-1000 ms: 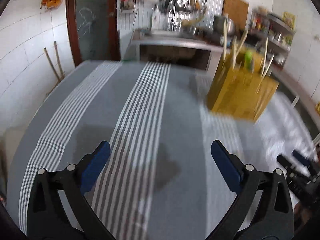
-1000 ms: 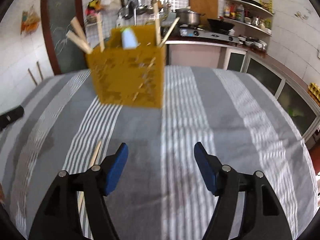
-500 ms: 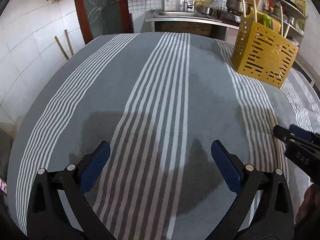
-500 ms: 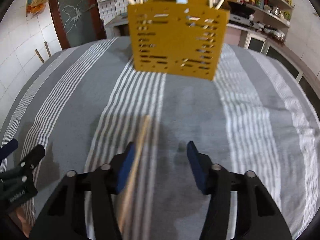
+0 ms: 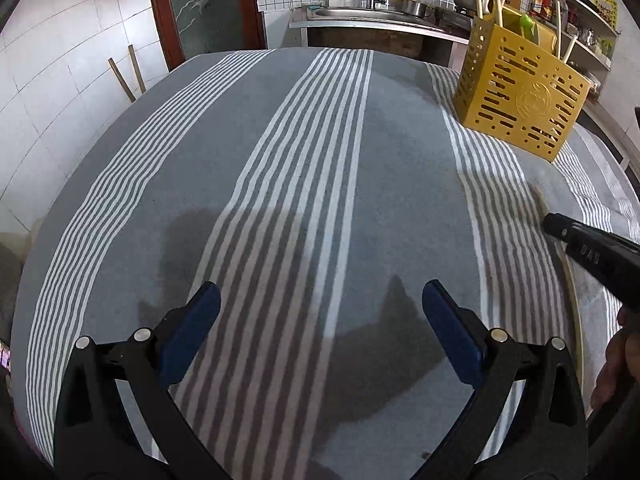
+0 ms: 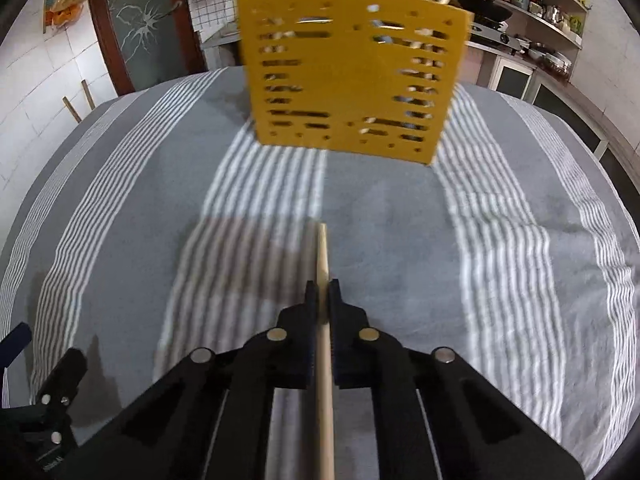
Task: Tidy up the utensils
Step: 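Grasp a wooden chopstick with the right gripper, then grasp the last wooden chopstick with the left gripper while the right gripper holds its chopstick, then lift and carry both chopsticks with both grippers over the yellow holder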
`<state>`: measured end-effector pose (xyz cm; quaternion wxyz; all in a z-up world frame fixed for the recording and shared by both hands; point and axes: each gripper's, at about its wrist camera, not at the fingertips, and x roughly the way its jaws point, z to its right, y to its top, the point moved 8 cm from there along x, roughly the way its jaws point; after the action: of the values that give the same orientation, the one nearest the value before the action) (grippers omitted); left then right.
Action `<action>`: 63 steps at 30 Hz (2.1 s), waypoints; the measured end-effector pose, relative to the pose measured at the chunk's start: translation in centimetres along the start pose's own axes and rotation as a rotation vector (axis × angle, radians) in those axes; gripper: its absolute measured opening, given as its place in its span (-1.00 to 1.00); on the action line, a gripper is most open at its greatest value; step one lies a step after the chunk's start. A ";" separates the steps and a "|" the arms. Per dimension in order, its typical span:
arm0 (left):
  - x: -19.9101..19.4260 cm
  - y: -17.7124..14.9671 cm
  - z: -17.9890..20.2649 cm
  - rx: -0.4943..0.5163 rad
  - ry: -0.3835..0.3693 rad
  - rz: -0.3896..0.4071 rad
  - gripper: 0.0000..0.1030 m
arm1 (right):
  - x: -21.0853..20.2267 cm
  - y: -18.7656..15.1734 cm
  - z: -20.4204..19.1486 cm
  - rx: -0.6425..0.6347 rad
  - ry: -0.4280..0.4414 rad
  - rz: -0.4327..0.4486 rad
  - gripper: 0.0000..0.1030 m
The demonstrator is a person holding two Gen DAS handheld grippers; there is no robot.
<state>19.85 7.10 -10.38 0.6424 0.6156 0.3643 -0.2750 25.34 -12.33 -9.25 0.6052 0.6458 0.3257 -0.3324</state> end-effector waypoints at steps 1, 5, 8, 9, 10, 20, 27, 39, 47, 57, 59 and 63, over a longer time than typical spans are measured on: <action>-0.2 -0.2 0.1 -0.009 -0.002 -0.002 0.89 | -0.1 -0.1 0.6 -0.001 -0.002 0.000 -0.88; -0.9 -1.0 1.4 -0.044 -0.048 -0.035 0.89 | -0.4 -0.7 3.4 -0.012 -0.018 -0.003 -0.88; -1.8 -1.9 2.8 -0.069 -0.075 -0.043 0.89 | -1.1 -1.5 5.9 -0.009 -0.027 0.003 -0.88; -2.1 -2.3 3.3 -0.072 -0.074 -0.042 0.89 | -1.2 -1.6 6.4 -0.008 -0.027 0.004 -0.88; -2.4 -2.7 3.8 -0.074 -0.073 -0.042 0.89 | -1.4 -1.9 7.1 -0.006 -0.026 0.005 -0.88; -4.4 -8.7 6.6 -0.141 0.006 -0.084 0.75 | -2.5 -3.7 11.7 0.018 0.016 0.028 -0.88; -5.5 -10.7 9.3 -0.086 0.052 -0.090 0.28 | -2.7 -4.5 11.4 -0.003 0.049 0.042 -0.88; -3.6 -8.1 10.8 -0.049 -0.030 -0.148 -0.80 | -2.9 -4.5 11.9 -0.018 0.072 0.016 -0.86; -1.6 -5.0 12.1 0.024 -0.114 -0.152 -0.92 | -2.3 -4.0 12.4 0.013 0.064 -0.020 -0.86; 1.7 0.1 13.8 0.102 -0.214 -0.149 -0.92 | -2.0 -2.8 11.8 0.078 0.048 0.000 -0.88; 2.3 0.8 14.1 0.124 -0.216 -0.147 -0.92 | -1.8 -2.4 11.6 0.080 0.035 -0.001 -0.88; 3.3 1.9 14.7 0.174 -0.212 -0.155 -0.92 | -1.1 -2.0 11.4 0.085 0.017 -0.020 -0.88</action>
<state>25.16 -7.02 -12.28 0.5983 0.6064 0.3156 -0.4179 22.68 -23.62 -10.04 0.5711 0.6706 0.3228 -0.3464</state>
